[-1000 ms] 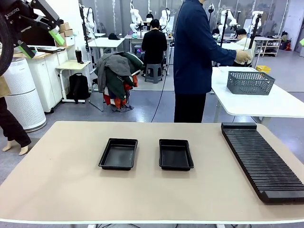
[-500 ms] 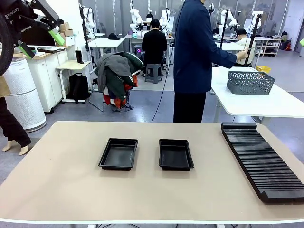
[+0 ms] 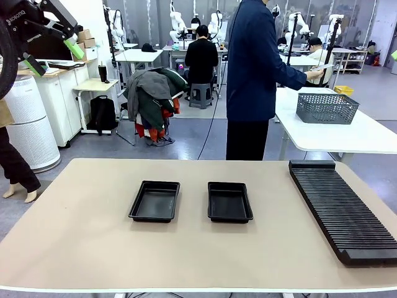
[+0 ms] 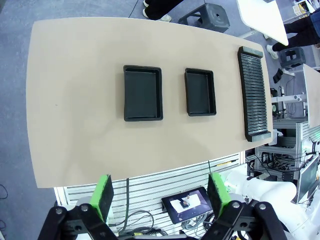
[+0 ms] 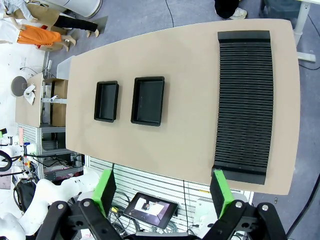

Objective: Inspect and transfer BCBs to ESD trays.
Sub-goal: Pick up the Blank PCB from the PCB Rack and place it in the left ESD tray.

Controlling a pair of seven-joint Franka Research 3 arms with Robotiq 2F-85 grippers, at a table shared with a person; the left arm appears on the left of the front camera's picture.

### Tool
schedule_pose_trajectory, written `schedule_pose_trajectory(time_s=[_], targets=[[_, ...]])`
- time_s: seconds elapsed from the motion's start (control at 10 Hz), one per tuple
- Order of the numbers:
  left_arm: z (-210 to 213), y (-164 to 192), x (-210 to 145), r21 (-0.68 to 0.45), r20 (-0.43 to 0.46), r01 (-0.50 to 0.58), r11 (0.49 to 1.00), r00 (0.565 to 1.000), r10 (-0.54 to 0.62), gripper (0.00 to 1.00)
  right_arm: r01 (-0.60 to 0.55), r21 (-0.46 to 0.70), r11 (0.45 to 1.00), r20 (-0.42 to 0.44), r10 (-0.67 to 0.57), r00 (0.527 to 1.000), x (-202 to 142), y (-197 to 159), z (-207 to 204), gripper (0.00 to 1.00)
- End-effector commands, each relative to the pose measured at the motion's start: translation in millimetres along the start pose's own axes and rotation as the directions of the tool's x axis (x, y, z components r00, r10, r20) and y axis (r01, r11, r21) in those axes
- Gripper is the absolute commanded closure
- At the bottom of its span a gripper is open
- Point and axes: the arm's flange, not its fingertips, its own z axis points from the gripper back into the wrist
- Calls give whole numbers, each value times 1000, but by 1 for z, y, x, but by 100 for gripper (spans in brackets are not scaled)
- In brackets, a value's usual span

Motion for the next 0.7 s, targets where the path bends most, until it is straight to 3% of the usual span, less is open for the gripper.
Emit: schedule_pose_trajectory(time_s=[0.0, 0.6], targets=[[-1, 0, 0, -11, -3, 5, 1000, 1000, -5, 0, -2, 2, 1000, -1, 2, 1000, -1, 1, 0, 0], [-1, 0, 0, -11, -3, 5, 1000, 1000, -5, 0, -2, 2, 1000, -1, 2, 1000, -1, 1, 0, 0]])
